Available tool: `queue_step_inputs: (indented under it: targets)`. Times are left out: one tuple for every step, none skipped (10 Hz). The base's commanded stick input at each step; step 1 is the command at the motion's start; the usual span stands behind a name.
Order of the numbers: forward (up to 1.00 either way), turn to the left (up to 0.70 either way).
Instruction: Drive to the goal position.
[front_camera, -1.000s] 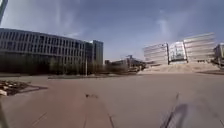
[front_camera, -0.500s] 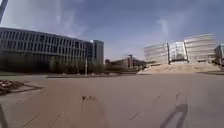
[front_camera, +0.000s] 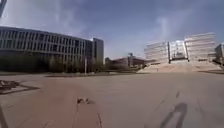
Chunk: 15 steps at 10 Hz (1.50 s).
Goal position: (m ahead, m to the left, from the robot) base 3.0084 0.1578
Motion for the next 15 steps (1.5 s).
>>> queue_step_inputs:
  targets:
    - [0.7, 0.31]
    - [0.7, 0.04]
    - [0.7, 0.0]
    - [0.7, 0.0]
    - [0.7, 0.0]
    - [0.7, 0.0]
    - [0.7, 0.0]
    - [0.7, 0.0]
    - [0.7, 0.0]
    - [0.7, 0.0]
    - [0.7, 0.0]
    - [0.7, 0.0]
    - [0.7, 0.0]
    - [0.7, 0.0]
    - [0.7, 0.0]
